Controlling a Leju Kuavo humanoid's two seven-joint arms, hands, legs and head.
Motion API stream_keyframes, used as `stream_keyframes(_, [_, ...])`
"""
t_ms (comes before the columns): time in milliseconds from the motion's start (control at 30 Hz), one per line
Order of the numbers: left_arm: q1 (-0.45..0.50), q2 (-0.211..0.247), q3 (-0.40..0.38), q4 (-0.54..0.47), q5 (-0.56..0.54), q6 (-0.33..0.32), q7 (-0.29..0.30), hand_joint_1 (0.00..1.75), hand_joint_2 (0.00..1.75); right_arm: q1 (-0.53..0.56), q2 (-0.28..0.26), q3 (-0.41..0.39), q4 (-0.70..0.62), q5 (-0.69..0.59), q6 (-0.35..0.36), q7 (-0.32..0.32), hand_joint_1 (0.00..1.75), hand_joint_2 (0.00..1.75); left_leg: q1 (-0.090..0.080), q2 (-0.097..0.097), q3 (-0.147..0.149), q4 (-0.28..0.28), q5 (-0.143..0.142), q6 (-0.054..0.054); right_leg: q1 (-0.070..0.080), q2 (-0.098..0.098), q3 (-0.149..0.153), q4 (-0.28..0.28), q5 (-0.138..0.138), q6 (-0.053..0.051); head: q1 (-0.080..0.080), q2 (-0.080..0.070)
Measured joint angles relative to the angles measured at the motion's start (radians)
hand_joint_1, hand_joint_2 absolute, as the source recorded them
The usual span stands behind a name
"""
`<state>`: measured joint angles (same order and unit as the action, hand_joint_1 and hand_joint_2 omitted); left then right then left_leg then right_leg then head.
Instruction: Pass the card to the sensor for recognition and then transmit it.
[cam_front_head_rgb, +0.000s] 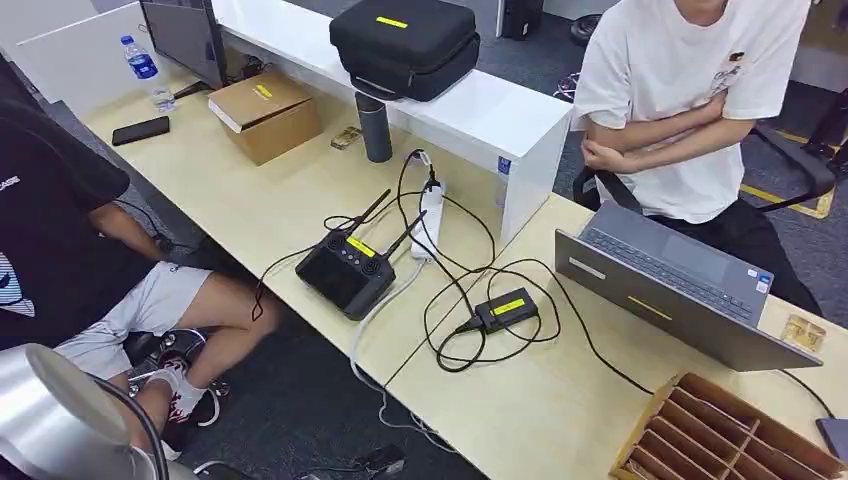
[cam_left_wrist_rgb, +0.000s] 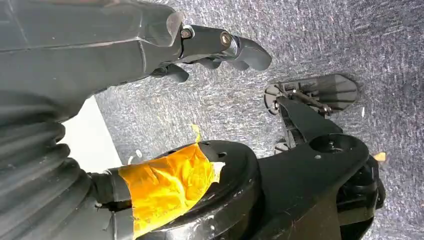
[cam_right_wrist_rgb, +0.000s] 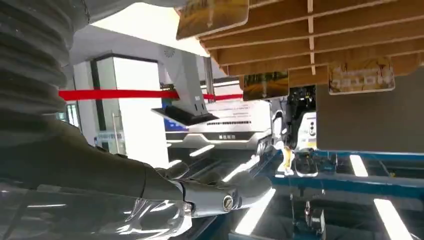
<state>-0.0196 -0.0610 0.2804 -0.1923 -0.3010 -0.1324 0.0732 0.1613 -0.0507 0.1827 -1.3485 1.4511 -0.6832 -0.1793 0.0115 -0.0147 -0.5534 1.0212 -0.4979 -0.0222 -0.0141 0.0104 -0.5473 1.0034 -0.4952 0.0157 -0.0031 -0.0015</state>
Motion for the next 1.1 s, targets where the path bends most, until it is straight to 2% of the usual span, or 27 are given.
stream_keyframes(167, [0.000, 0.000, 0.000, 0.000, -0.004, -0.001, 0.003, 0.00, 1.75, -0.005, -0.003, 0.011, 0.030, -0.002, 0.000, 0.011, 0.00, 1.75, 0.000, 0.000, 0.000, 0.000, 0.000, 0.000, 0.000, 0.000, 0.000, 0.000, 0.000, 0.000, 0.000, 0.000])
stream_keyframes(600, [0.000, 0.003, 0.000, 0.000, -0.018, -0.005, 0.006, 0.00, 1.75, -0.037, -0.027, 0.028, 0.075, 0.039, 0.000, 0.095, 0.00, 1.75, 0.000, 0.000, 0.000, 0.000, 0.000, 0.000, 0.000, 0.000, 0.000, 0.000, 0.000, 0.000, 0.000, 0.000])
stream_keyframes(1100, [-0.001, 0.003, 0.000, 0.000, -0.027, -0.009, 0.007, 0.00, 1.75, -0.100, -0.033, 0.053, 0.148, 0.021, -0.001, 0.095, 0.00, 1.75, 0.000, 0.000, 0.000, 0.000, 0.000, 0.000, 0.000, 0.000, 0.000, 0.000, 0.000, 0.000, 0.000, 0.000])
